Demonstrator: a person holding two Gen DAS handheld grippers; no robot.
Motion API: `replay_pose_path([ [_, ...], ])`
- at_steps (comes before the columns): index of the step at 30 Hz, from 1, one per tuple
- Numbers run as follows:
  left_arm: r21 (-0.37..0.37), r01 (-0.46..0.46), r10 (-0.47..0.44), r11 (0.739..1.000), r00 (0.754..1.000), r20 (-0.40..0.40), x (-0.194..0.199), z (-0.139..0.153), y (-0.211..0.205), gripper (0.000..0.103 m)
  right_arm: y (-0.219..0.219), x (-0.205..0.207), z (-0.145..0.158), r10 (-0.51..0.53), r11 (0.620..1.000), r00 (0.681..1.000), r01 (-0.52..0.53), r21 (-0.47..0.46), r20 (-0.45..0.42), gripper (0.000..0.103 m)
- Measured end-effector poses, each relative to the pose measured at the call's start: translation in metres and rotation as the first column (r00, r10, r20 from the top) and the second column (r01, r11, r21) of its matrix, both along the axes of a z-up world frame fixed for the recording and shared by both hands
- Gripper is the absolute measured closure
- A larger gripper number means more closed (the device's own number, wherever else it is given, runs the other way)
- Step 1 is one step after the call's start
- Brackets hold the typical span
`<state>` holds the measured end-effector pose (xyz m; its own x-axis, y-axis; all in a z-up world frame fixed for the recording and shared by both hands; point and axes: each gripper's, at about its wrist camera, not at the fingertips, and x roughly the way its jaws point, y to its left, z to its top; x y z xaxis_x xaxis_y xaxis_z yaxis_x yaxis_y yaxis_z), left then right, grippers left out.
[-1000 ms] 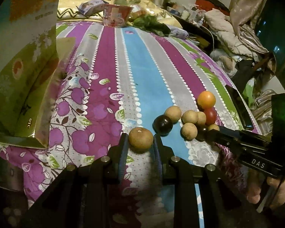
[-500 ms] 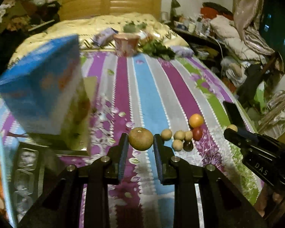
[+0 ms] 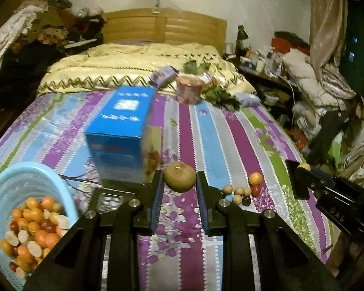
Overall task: Organize fruits
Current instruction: 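Carry both held round fruits over the light-blue basket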
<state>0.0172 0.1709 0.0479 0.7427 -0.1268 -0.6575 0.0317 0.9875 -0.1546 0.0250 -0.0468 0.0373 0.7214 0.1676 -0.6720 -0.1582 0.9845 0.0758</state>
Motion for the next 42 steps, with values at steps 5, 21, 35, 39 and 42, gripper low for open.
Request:
replay_pose_path([
  [5,-0.007,-0.044,0.044,0.999,0.999,0.023,-0.018,0.018,0.026,0.077,0.027,-0.003,0.015,0.058,0.998,0.998,-0.058,0.014,0.018,0.075],
  [21,-0.017,-0.265,0.266,0.964,0.963,0.036,-0.075,0.039,0.15,0.077,0.148,-0.021,0.051,0.294,0.955,0.954,-0.295,0.009,0.049,0.075],
  [35,-0.03,-0.406,0.405,0.913,0.913,-0.044,-0.118,0.031,0.253,0.077,0.257,-0.032,0.04,0.487,0.874,0.872,-0.486,0.026,-0.054,0.075],
  [39,-0.033,-0.43,0.426,0.902,0.9,-0.092,-0.121,0.022,0.278,0.077,0.28,-0.03,0.031,0.525,0.851,0.844,-0.524,0.04,-0.11,0.075],
  [42,-0.033,-0.445,0.437,0.895,0.889,-0.134,-0.122,0.013,0.291,0.077,0.297,-0.028,0.021,0.552,0.832,0.816,-0.552,0.055,-0.174,0.075],
])
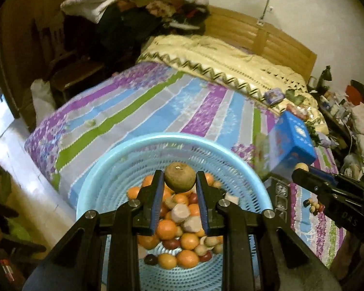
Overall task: Organize fruits
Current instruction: 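Carry both held round fruits over the light-blue basket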
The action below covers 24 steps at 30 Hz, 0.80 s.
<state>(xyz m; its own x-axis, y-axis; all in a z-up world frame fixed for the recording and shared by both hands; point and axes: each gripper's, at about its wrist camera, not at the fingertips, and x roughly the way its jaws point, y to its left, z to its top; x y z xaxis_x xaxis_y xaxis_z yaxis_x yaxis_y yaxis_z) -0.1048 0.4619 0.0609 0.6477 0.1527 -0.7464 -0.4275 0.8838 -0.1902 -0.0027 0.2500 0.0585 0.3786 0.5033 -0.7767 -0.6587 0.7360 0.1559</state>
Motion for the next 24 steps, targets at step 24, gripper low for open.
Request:
replay_pose_path([
  [24,-0.141,0.054,-0.081,0.988,0.978,-0.191,0.015,-0.062,0.025,0.077,0.039,0.006,-0.044,0.091,0.985,0.975,-0.117,-0.124,-0.201,0.075],
])
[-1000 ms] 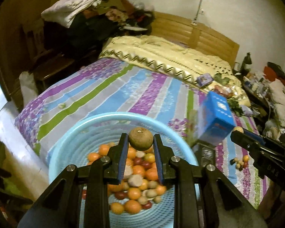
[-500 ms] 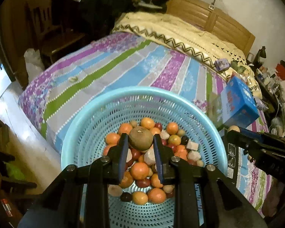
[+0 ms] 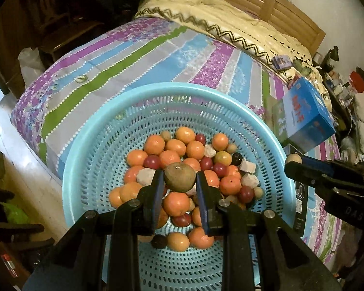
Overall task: Organize fruits
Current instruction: 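Carry both held round fruits over the light-blue basket, then open both tools to release the fruits into the basket, then move both tools back toward the remaining fruits on the sheet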
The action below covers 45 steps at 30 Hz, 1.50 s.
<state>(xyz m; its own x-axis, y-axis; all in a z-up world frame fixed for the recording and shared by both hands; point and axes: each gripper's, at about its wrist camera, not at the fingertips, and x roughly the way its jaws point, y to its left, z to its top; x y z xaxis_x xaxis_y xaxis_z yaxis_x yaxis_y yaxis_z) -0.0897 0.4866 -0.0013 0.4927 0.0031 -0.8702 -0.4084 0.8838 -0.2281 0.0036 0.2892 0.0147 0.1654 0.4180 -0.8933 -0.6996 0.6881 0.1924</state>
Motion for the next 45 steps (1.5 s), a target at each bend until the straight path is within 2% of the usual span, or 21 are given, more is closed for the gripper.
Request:
replay_pose_path([
  [17,-0.013,0.007,-0.007,1.0,1.0,-0.013,0.001,-0.008,0.0,0.076,0.005,-0.001,-0.008,0.017,1.0,1.0,-0.017,-0.016,-0.012,0.074],
  [25,-0.014,-0.025,0.025,1.0,1.0,-0.003,-0.002,-0.006,0.007,0.076,0.005,-0.002,-0.007,0.013,1.0,1.0,-0.013,-0.011,-0.004,0.074],
  [26,-0.016,-0.026,0.026,1.0,1.0,-0.002,-0.002,-0.006,0.007,0.07,0.005,-0.001,-0.007,0.012,1.0,1.0,-0.012,-0.009,-0.002,0.074],
  [27,-0.016,-0.028,0.028,0.999,1.0,0.001,-0.003,-0.006,0.008,0.054,0.005,-0.001,-0.006,0.008,1.0,1.0,-0.008,-0.008,0.001,0.063],
  [28,-0.01,-0.03,0.03,1.0,1.0,0.006,-0.003,-0.006,0.009,0.047,0.004,0.0,-0.006,0.003,1.0,1.0,-0.003,-0.005,0.004,0.052],
  [29,-0.002,-0.036,0.036,0.999,0.999,0.013,-0.004,-0.005,0.01,0.039,0.003,-0.001,-0.005,-0.001,1.0,1.0,0.001,0.001,0.01,0.034],
  [30,0.001,-0.047,0.047,0.999,0.999,0.018,-0.005,-0.004,0.011,0.036,0.002,-0.001,-0.003,-0.006,1.0,1.0,0.006,0.008,0.02,0.031],
  [32,0.004,-0.06,0.06,0.998,0.998,0.02,-0.006,-0.004,0.014,0.032,0.002,-0.001,-0.002,-0.005,1.0,1.0,0.004,0.012,0.019,0.032],
  [45,0.03,-0.047,0.047,0.998,0.999,0.026,-0.004,-0.002,0.009,0.032,0.002,-0.001,0.002,-0.008,1.0,1.0,0.007,0.027,0.022,0.032],
])
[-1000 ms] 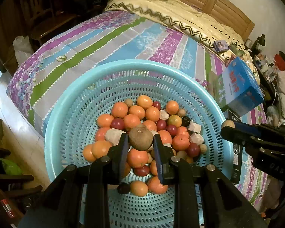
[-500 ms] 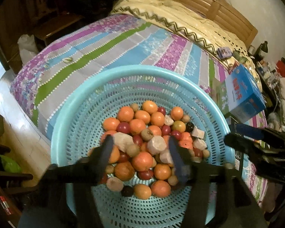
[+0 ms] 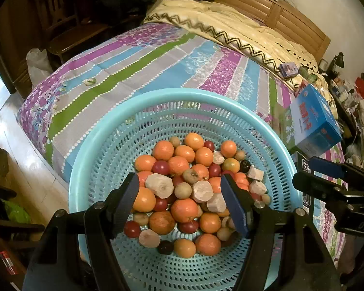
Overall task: Organize fruits
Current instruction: 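Move both tools back toward the remaining fruits on the sheet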
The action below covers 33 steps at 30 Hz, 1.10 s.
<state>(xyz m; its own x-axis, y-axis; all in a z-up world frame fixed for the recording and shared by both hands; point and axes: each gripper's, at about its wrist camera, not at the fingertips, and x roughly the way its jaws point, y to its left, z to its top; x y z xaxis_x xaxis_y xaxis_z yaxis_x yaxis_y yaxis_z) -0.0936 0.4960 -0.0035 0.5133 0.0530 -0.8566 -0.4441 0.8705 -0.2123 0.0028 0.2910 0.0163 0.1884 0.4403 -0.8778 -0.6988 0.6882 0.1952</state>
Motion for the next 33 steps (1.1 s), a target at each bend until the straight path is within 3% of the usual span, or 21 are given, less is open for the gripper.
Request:
replay_pose_path([
  [7,0.004,0.009,-0.009,1.0,1.0,-0.003,0.003,-0.002,-0.004,0.032,-0.004,-0.001,0.004,0.013,1.0,1.0,-0.013,0.018,0.009,0.032],
  [10,-0.004,0.003,-0.003,1.0,1.0,0.011,0.004,-0.003,-0.007,0.031,-0.013,-0.009,0.017,0.015,0.998,0.996,-0.021,0.064,0.09,0.032],
  [13,0.011,0.0,0.0,1.0,0.998,0.069,0.005,0.006,-0.016,0.031,-0.038,-0.027,0.036,-0.018,0.995,0.959,-0.012,0.103,0.284,0.032],
  [16,0.079,0.045,-0.056,0.996,0.987,0.148,0.011,0.023,-0.045,0.027,-0.081,-0.04,0.038,-0.09,0.991,0.912,0.041,0.129,0.401,0.031],
  [20,0.123,0.168,-0.194,0.978,0.949,0.248,0.023,0.046,-0.105,0.024,-0.149,-0.04,0.021,-0.24,0.967,0.881,0.181,0.178,0.408,0.024],
  [25,0.144,0.397,-0.422,0.907,0.845,0.329,0.042,0.059,-0.212,0.024,-0.249,-0.028,-0.017,-0.438,0.898,0.827,0.418,0.135,0.351,0.024],
  [27,0.122,0.505,-0.514,0.854,0.788,0.34,0.052,0.053,-0.258,0.019,-0.283,-0.026,-0.031,-0.483,0.873,0.813,0.476,0.109,0.326,0.024],
  [29,0.054,0.619,-0.595,0.784,0.723,0.351,0.071,0.031,-0.304,0.016,-0.313,-0.026,-0.043,-0.525,0.848,0.798,0.522,0.096,0.297,0.025],
  [31,0.002,0.655,-0.622,0.756,0.717,0.314,0.096,0.002,-0.336,0.016,-0.341,-0.023,-0.053,-0.573,0.816,0.775,0.569,0.1,0.266,0.029],
  [33,-0.001,0.671,-0.648,0.742,0.718,0.255,0.121,-0.03,-0.362,0.02,-0.362,-0.022,-0.059,-0.601,0.797,0.764,0.596,0.103,0.235,0.039],
])
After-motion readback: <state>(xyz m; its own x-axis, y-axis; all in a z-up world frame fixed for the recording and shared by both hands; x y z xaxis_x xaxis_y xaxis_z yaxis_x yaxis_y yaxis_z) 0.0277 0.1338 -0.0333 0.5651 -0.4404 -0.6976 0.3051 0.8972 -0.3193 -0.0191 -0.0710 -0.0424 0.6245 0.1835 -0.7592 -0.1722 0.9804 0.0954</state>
